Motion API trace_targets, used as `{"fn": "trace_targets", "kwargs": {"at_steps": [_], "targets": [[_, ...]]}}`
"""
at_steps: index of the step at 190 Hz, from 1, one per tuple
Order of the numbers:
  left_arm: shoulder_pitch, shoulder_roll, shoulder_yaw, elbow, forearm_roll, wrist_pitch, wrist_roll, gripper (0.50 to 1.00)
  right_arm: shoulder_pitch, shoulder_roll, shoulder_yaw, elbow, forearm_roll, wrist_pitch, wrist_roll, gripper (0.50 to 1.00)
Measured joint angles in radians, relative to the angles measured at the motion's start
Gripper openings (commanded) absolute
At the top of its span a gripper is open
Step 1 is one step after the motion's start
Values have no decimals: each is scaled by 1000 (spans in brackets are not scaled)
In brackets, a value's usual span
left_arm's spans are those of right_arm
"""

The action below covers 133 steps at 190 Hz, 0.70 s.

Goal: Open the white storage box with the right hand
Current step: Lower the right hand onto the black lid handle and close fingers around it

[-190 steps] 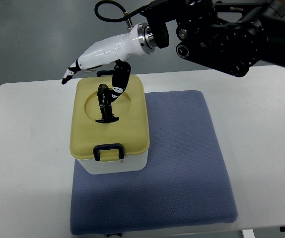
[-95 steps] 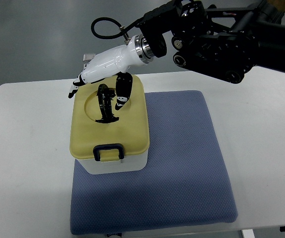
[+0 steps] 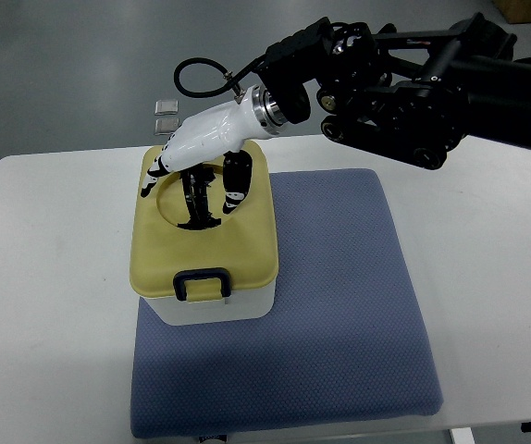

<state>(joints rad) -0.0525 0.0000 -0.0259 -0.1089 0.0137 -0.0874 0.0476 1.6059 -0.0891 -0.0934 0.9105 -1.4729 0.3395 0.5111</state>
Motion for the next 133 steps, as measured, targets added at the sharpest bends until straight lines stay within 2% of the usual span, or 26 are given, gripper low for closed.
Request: {"fn": "trace_targets", "kwargs": {"at_steps": [31,42,96,133], "targets": [[0,0,0,0,0,0,0,1000,0,0,0,-1,-3,-3,0,836],[0,0,1,0,0,0,0,1000,0,1,0,-1,-5,-3,0,803],[0,0,1,0,0,0,0,1000,1,30,0,-1,-7,-27,3,742],[-2,0,1,0,0,0,0,1000,10,34,0,1,-9,-42,11,729]]}}
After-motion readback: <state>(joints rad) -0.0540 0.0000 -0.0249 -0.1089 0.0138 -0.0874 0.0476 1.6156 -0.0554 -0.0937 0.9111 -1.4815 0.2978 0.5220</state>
